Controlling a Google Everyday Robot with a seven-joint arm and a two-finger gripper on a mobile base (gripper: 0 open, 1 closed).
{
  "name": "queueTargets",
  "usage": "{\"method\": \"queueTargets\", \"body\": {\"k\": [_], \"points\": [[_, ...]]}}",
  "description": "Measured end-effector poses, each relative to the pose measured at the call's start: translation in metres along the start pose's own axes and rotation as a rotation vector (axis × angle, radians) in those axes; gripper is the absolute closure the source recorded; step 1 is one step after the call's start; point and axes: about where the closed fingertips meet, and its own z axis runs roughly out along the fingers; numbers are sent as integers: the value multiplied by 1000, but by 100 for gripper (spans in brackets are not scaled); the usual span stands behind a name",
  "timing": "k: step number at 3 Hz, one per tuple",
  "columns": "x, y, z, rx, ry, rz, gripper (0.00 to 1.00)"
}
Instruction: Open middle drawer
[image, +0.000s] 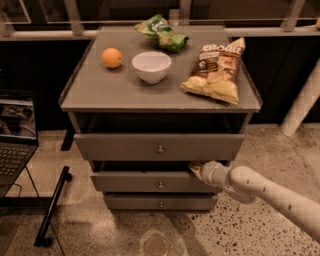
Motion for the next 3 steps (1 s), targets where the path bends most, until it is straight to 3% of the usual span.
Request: {"method": "queueTargets", "body": {"k": [1,3], "points": [[9,8,-6,-41,67,39,100],[8,8,-7,-47,75,45,100]]}}
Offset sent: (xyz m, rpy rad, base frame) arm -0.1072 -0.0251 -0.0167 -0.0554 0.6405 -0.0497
